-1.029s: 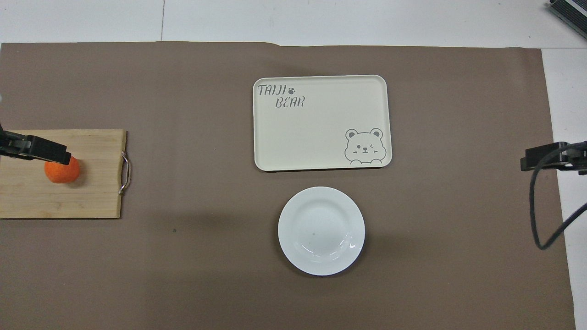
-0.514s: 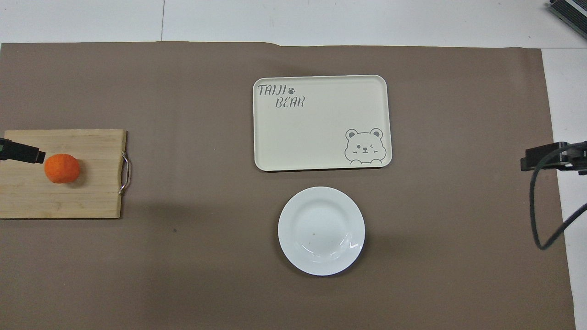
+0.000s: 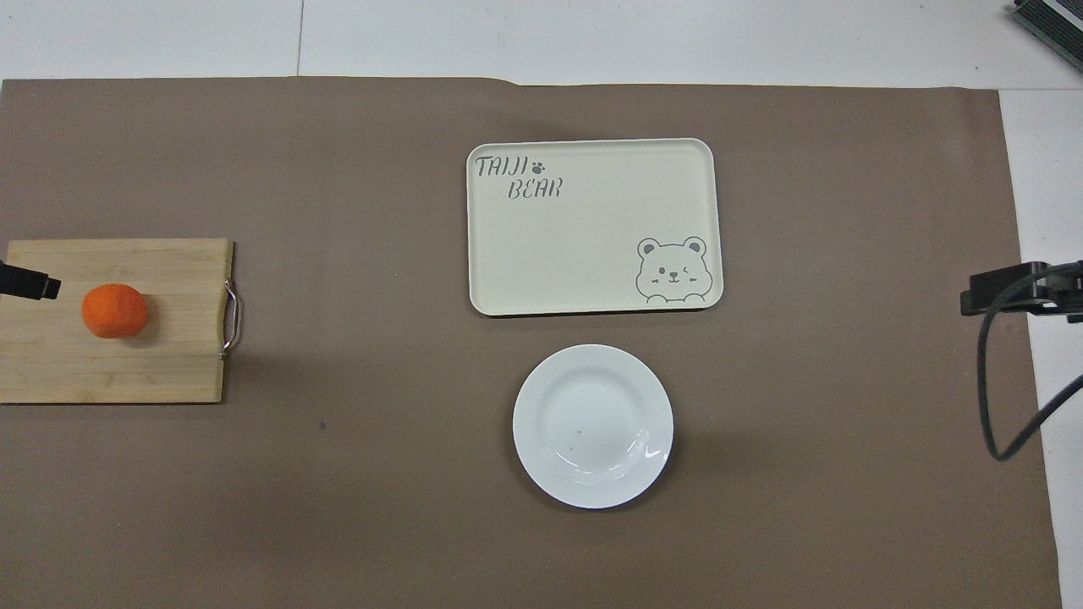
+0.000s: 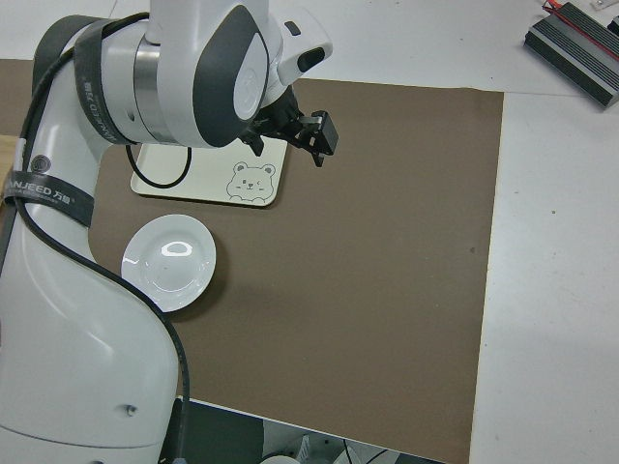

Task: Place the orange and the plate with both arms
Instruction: 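Lower the left gripper onto the orange and close on it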

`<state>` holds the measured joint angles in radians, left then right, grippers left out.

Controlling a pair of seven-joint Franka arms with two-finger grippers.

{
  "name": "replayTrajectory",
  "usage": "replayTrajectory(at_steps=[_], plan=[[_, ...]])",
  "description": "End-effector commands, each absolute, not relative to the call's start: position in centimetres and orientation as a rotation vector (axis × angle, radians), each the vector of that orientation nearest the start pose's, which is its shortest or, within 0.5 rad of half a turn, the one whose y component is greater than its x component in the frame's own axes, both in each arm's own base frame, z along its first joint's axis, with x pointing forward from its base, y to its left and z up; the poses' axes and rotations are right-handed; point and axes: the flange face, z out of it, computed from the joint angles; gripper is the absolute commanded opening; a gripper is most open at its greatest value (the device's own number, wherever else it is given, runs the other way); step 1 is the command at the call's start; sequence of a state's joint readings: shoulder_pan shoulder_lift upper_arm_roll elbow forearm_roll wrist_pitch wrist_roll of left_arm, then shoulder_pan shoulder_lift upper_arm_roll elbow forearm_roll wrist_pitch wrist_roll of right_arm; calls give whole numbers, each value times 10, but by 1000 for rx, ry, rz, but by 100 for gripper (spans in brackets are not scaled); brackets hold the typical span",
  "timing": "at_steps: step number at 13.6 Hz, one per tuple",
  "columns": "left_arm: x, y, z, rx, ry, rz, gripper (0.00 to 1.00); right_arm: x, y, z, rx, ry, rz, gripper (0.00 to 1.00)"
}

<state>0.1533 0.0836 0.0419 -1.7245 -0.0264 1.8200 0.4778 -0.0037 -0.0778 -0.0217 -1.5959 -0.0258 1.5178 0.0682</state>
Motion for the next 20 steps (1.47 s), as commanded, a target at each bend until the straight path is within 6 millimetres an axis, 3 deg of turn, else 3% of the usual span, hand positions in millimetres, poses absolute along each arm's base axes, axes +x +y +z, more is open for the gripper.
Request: replayTrajectory(at_steps=[1,6,13,20], plan=[[587,121,502,-3137,439,-29,100,517,-19,651,-3159,115,-3,100],[592,127,440,-3138,420,-22,100,517,-18,650,-3159,113,0,100],[597,142,380,-3124,421,-52,100,517,-19,650,-3159,113,2,100],[572,145,326,-3121,387,-71,100,517,-19,650,-3159,115,0,100]])
